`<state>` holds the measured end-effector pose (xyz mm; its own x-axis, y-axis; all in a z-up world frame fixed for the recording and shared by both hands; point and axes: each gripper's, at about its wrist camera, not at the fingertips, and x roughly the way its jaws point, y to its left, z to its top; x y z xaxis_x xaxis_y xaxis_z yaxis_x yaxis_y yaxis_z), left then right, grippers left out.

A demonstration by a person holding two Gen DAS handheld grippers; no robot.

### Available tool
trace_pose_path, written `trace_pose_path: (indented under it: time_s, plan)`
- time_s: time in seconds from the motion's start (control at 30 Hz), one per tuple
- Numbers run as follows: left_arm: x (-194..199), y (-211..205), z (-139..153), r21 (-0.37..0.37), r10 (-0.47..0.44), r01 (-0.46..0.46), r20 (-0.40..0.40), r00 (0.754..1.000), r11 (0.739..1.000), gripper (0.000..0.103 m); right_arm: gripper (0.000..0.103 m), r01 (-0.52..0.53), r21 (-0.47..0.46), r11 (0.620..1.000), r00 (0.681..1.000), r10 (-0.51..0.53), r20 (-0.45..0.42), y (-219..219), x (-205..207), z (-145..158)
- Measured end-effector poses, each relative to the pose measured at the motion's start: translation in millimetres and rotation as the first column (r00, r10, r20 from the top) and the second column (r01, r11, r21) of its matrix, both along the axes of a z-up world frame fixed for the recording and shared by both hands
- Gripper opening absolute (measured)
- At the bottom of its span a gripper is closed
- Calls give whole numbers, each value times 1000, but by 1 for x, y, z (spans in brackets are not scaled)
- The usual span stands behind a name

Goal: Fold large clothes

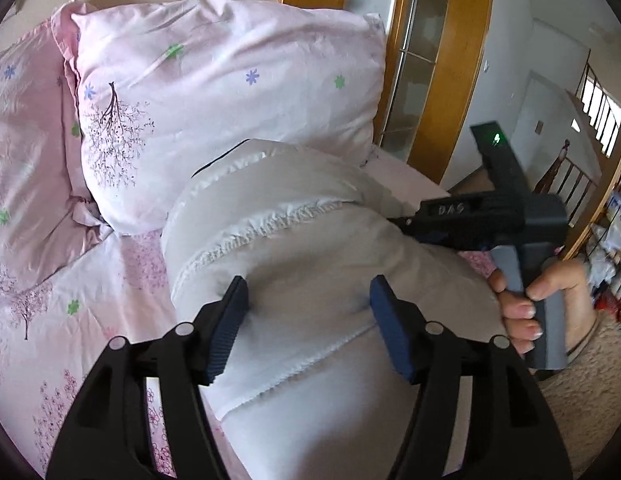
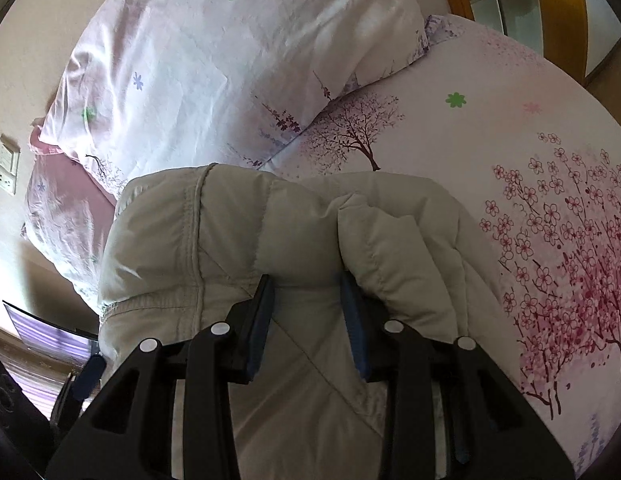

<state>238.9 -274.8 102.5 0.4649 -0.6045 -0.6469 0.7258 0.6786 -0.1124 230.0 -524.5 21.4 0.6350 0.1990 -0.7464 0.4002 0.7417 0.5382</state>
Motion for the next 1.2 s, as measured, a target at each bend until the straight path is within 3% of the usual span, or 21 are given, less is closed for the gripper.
trace_pose_path:
  time_s: [0.17, 0.3, 0.43, 0.57, 0.7, 0.8, 0.9, 1.03, 1.1, 1.2]
  plan:
    - [-2, -3, -4, 23, 3, -3, 8, 1000, 1000, 72, 38, -11, -17, 1000, 1000, 11, 27, 4, -21, 18]
    - [-1, -3, -6, 21, 8, -8, -4, 1000, 1000, 72, 56, -5, -59, 998, 998, 9, 60, 7, -53, 37]
    - [0, -2, -7, 19, 11, -11, -9, 1000, 1000, 72, 57, -20, -102, 995, 996, 28, 80, 18, -87, 45]
    - [-1, -3, -9, 25, 7, -7, 2, 1000, 1000, 73, 59, -41, -141, 989, 999, 41, 1, 28, -96, 21]
    - [-4, -9, -14, 47, 8, -8, 20, 1000, 999, 73, 73, -29, 15, 999, 1000, 29, -1, 16, -86, -24]
    - [-3, -11, -19, 49, 3, -3, 13, 1000, 999, 73, 74, -16, 7, 1000, 1000, 16, 13, 18, -86, -30]
    - [1, -10, -24, 32, 3, -3, -13, 1000, 999, 73, 74, -9, -22, 1000, 1000, 9, 17, 23, -86, -32]
    - [0, -5, -24, 9, -7, 7, -11, 1000, 1000, 73, 74, -8, 10, 1000, 1000, 8, 25, 20, -88, -29]
    - [-1, 6, -18, -27, -22, 21, -32, 999, 999, 71, 74, -5, 25, 1000, 1000, 4, 23, 17, -92, -24]
    - [5, 34, -2, -136, -35, 23, -90, 995, 990, 71, 73, 4, 16, 1000, 1000, -4, 25, 15, -95, -13]
